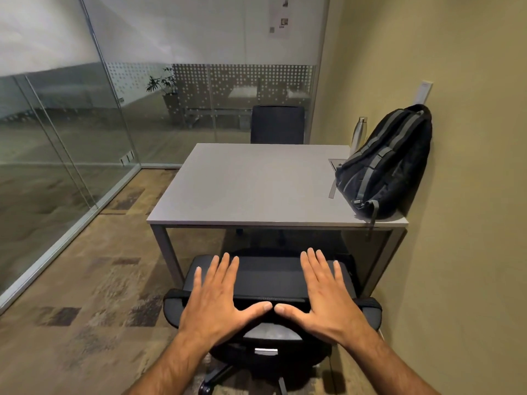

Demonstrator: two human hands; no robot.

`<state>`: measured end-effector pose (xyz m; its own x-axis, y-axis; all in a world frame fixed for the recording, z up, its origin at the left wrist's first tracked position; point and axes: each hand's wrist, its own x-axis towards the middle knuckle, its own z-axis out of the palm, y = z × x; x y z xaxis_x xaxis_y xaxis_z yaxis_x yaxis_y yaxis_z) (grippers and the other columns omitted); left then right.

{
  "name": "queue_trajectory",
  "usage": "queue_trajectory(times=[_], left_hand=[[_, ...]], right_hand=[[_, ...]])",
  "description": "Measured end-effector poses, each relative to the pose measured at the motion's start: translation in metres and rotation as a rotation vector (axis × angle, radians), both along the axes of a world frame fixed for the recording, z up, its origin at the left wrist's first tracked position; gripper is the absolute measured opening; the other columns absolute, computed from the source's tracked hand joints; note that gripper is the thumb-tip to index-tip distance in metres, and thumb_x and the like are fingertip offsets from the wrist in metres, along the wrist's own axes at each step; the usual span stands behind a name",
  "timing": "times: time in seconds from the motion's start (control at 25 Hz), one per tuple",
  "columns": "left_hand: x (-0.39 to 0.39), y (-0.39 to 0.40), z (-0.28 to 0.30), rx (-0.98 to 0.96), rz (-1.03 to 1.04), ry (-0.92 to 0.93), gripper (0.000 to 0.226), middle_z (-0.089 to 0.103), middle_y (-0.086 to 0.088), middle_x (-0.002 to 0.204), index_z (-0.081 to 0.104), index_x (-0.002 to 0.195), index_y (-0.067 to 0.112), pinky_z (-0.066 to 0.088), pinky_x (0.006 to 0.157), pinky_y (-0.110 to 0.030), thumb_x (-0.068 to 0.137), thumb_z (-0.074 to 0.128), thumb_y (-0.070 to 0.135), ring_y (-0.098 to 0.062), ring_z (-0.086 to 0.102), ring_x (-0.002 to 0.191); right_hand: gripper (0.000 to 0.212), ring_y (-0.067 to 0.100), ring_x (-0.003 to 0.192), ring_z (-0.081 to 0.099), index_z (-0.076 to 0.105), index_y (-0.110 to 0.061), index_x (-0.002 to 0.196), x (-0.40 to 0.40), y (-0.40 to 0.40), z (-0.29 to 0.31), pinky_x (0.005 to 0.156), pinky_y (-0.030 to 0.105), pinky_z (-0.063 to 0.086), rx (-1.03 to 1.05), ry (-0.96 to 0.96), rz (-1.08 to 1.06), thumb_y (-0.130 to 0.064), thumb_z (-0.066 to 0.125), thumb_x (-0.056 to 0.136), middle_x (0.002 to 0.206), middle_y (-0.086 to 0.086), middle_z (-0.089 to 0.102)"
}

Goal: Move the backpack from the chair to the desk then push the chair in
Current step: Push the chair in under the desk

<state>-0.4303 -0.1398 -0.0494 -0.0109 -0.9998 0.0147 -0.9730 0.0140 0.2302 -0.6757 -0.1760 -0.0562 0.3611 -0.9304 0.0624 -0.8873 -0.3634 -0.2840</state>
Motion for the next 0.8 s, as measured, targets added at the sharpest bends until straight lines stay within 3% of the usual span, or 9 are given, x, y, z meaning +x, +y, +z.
queue_trajectory(times=[0.28, 0.56, 0.8], left_hand=[[-0.002, -0.075, -0.001, 0.017, -0.017, 0.007, 0.134, -0.012, 0.001, 0.172, -0.006, 0.163, 0.025, -0.01, 0.127, -0.052, 0.059, 0.009, 0.109, -0.016, -0.021, 0.155], [-0.01, -0.157, -0.002, 0.016, -0.009, 0.027, 0.135, -0.012, -0.001, 0.172, -0.005, 0.163, 0.023, -0.014, 0.126, -0.051, 0.06, 0.008, 0.109, -0.016, -0.021, 0.155], [-0.019, -0.22, -0.005, 0.017, -0.028, 0.032, 0.135, -0.012, -0.002, 0.172, -0.005, 0.163, 0.023, -0.014, 0.126, -0.053, 0.06, 0.006, 0.11, -0.018, -0.019, 0.156]], right_hand=[[0.128, 0.005, 0.146, -0.038, -0.015, -0.023, 0.16, -0.003, -0.072, -0.002, 0.119, 0.04, -0.027, -0.014, 0.006, -0.041, -0.105, 0.021, 0.068, 0.166, -0.005, -0.026], [0.127, 0.005, 0.15, -0.031, -0.01, -0.023, 0.162, -0.011, -0.153, -0.001, 0.123, 0.043, -0.02, -0.043, 0.02, -0.05, -0.103, 0.026, 0.071, 0.17, -0.004, -0.018], [0.126, 0.002, 0.145, -0.038, -0.013, -0.021, 0.161, -0.02, -0.218, 0.004, 0.123, 0.044, -0.022, -0.056, 0.085, -0.048, -0.103, 0.022, 0.072, 0.168, -0.002, -0.023]])
